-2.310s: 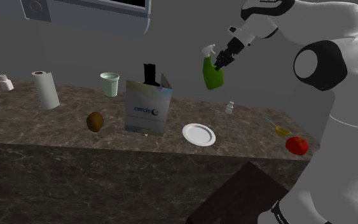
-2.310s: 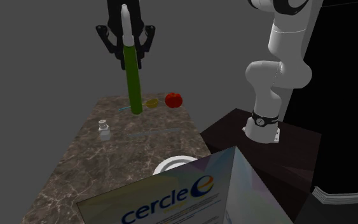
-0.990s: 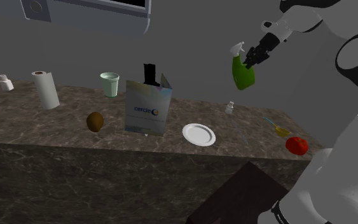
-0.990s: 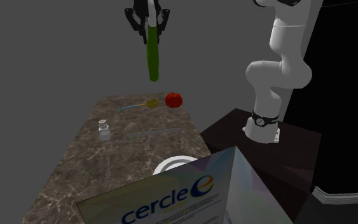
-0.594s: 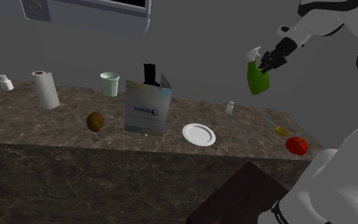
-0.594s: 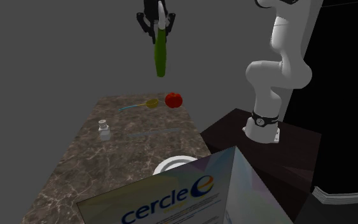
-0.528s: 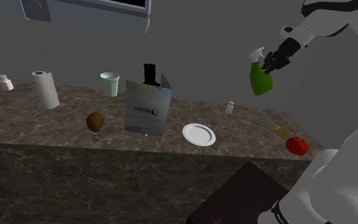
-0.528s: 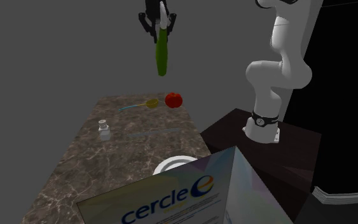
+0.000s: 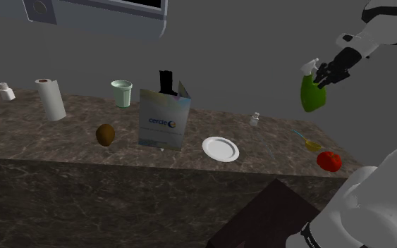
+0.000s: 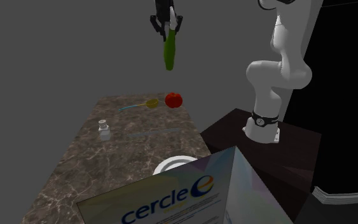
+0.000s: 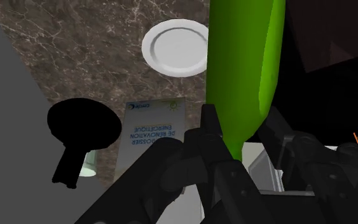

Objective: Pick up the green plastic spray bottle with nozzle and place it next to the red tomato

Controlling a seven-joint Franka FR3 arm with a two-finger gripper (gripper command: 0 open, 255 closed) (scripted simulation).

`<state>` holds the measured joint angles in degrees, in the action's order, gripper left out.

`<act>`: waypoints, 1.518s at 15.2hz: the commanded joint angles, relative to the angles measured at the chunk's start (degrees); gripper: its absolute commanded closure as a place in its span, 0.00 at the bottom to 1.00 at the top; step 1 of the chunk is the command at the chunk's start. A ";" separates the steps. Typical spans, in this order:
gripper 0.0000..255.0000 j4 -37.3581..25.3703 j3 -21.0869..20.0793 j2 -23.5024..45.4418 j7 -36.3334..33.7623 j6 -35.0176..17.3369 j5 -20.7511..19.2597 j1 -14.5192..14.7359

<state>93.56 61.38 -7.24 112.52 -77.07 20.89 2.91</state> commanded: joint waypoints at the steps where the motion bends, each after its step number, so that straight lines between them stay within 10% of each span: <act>1: 1.00 -1.36 2.85 1.40 3.61 2.19 0.20 -1.06; 9: 1.00 -8.54 13.08 14.10 21.36 12.53 6.43 -10.60; 23: 1.00 5.32 12.18 6.78 20.29 -0.56 0.00 -5.46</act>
<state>97.89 73.73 0.10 132.91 -76.65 21.35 -2.76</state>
